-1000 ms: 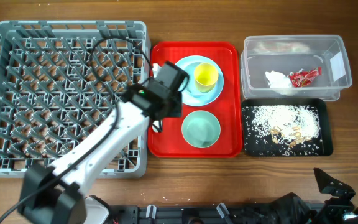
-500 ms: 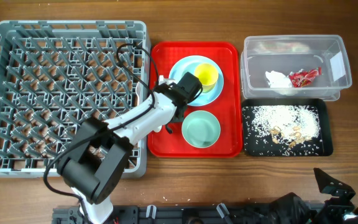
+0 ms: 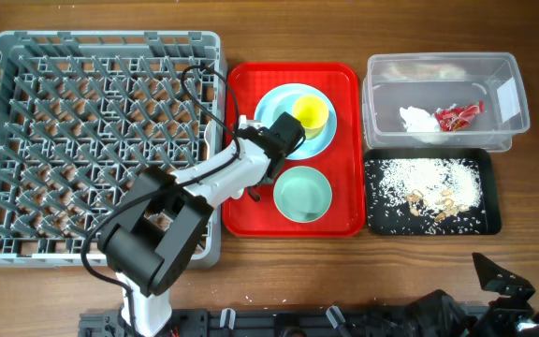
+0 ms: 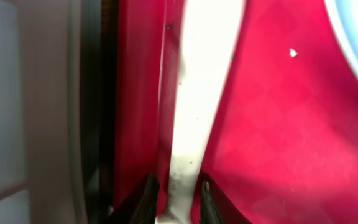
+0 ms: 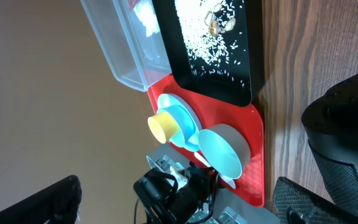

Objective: Sort waste into correct bins and load items into the dishwasher rack
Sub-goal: 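Grasp the white spoon on the red tray with the left gripper, then insert the spoon into the dish rack with the left gripper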

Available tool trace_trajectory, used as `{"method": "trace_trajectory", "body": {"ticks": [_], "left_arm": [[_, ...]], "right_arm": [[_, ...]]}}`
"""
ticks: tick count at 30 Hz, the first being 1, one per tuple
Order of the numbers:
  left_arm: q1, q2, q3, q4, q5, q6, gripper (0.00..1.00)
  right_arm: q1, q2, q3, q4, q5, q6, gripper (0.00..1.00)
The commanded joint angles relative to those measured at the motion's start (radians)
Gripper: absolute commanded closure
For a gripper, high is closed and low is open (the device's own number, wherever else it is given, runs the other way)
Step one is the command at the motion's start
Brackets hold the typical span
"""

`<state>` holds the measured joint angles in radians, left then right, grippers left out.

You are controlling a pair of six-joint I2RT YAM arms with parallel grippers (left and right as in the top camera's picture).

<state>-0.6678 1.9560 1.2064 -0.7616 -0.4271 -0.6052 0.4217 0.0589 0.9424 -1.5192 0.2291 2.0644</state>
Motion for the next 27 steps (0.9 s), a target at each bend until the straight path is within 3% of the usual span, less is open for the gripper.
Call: {"method": "trace_trajectory", "body": {"ticks": [1, 7, 10, 15, 16, 18, 19, 23, 27], "left_arm": [[-0.006, 0.036, 0.002, 0.012, 0.023, -0.013, 0.86], [-0.091, 0.036, 0.002, 0.062, 0.14, -0.013, 0.9], [-0.13, 0.036, 0.002, 0.082, 0.124, -0.013, 0.82], [-0.122, 0.036, 0.002, 0.094, 0.116, -0.013, 0.81], [-0.122, 0.036, 0.002, 0.093, 0.116, -0.013, 0.82], [-0.121, 0.036, 0.002, 0.092, 0.109, -0.013, 0.96], [-0.121, 0.036, 0.002, 0.085, 0.072, -0.013, 0.96], [-0.119, -0.047, 0.063, -0.08, -0.07, -0.013, 0.96], [-0.105, -0.285, 0.15, -0.249, -0.183, -0.001, 0.96]], "right_arm": [[-0.002, 0.007, -0.001, -0.001, -0.001, 0.008, 0.0], [-0.002, 0.007, -0.001, -0.001, -0.001, 0.007, 0.0], [-0.002, 0.007, -0.001, -0.001, -0.001, 0.007, 0.0], [-0.002, 0.007, -0.001, -0.001, -0.001, 0.007, 0.0], [-0.002, 0.007, -0.001, -0.001, -0.001, 0.007, 0.0], [-0.002, 0.007, -0.001, -0.001, -0.001, 0.007, 0.0], [-0.002, 0.007, -0.001, -0.001, -0.001, 0.007, 0.0], [-0.002, 0.007, -0.001, -0.001, -0.001, 0.007, 0.0], [-0.002, 0.007, -0.001, -0.001, -0.001, 0.007, 0.0]]}}
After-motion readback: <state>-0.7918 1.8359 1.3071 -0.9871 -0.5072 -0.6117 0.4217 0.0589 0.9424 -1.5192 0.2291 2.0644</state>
